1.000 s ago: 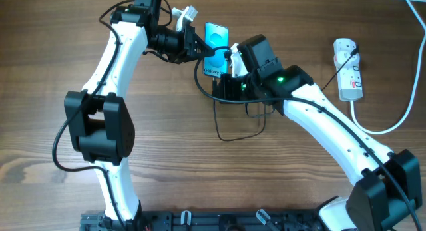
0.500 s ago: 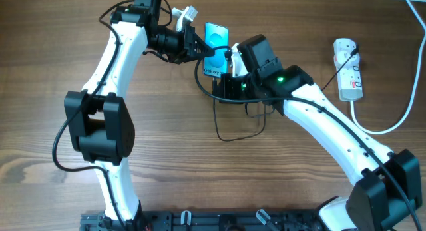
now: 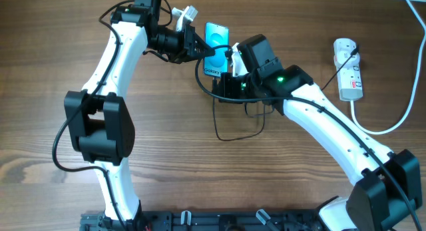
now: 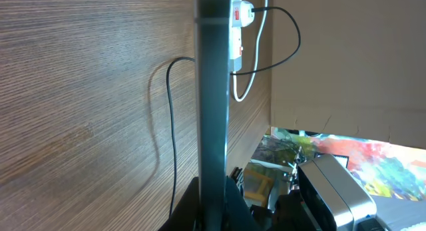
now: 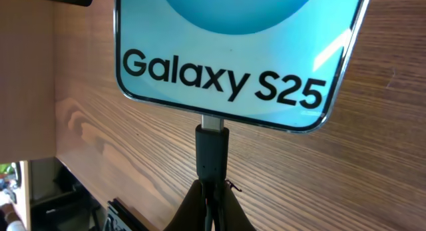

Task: Plug charger to phone and switch on socket
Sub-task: 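Push the USB-C plug up into the phone's bottom port with the right gripper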

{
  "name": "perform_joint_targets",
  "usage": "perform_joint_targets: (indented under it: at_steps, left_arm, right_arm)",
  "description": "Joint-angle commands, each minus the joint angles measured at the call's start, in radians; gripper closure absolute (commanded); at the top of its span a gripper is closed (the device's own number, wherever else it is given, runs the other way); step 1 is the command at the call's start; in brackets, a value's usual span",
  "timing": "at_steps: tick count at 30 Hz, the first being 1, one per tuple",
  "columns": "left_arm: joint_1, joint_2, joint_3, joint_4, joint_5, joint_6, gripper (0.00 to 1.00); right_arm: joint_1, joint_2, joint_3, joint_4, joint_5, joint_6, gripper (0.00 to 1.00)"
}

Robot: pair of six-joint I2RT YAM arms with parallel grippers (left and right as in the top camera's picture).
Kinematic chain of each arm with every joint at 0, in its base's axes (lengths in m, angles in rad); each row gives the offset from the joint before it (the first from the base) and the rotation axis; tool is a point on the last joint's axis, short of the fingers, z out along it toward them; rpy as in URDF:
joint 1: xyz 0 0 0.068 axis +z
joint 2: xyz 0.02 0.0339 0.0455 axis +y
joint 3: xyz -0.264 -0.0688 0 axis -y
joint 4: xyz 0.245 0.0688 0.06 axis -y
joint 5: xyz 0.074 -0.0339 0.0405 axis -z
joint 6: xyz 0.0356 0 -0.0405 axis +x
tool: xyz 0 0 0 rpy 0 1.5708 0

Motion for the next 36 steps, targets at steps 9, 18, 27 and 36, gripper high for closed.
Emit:
perform_joint_targets:
  at_steps: [9, 18, 27, 36]
  left_arm:
    - [0.000, -0.031, 0.012, 0.000, 0.060, 0.032, 0.96]
    - [0.000, -0.031, 0.012, 0.000, 0.026, 0.049, 0.96]
    - [0.000, -0.031, 0.012, 0.000, 0.027, 0.048, 0.96]
    - [0.000, -0.031, 0.012, 0.000, 0.027, 0.049, 0.96]
  right_arm:
    - [-0.005, -0.024, 0.024, 0.005, 0.003, 0.016, 0.96]
    - [-0.012, -0.024, 0.024, -0.013, 0.002, 0.003, 0.95]
    - [-0.012, -0.024, 0.024, -0.012, -0.013, 0.000, 0.96]
    - [-0.012, -0.024, 0.024, 0.019, -0.058, 0.000, 0.96]
